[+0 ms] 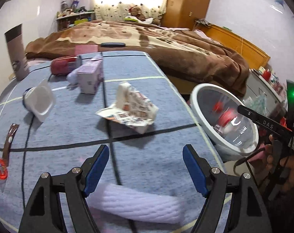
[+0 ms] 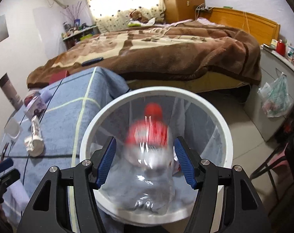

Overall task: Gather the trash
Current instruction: 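Grasp the patterned paper cup with the right tool while the left tool grasps the clear plastic cup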

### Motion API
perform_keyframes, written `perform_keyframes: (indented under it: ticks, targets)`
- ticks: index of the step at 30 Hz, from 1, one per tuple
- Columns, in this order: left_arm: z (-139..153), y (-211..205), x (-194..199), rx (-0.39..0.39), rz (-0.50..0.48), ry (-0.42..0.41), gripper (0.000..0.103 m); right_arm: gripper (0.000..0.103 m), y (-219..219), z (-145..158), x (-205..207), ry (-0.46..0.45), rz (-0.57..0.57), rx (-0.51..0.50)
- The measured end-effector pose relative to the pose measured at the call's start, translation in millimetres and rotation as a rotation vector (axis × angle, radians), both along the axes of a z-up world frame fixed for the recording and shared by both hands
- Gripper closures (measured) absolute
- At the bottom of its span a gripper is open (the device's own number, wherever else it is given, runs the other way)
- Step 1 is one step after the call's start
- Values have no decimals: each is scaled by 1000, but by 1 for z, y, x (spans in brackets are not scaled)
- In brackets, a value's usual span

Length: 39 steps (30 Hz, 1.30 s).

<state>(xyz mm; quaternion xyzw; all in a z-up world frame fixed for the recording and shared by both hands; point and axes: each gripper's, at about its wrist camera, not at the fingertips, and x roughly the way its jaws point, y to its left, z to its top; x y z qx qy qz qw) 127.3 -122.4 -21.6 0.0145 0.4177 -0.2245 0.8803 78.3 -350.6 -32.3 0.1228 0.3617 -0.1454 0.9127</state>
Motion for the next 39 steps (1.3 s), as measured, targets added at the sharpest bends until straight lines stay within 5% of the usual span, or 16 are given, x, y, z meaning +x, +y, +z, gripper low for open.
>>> perform_keyframes:
  ticks: [8,16,39]
  targets:
    - [9,40,7,-19,83,-32,23,39,13,11,-5,-44,-18,6]
    - [17,99,15,-23,212,-58,23,39,58,22,14,-98,149,53]
    - [-9,235,14,21,471,5,23,39,151,7,72,13,446,48]
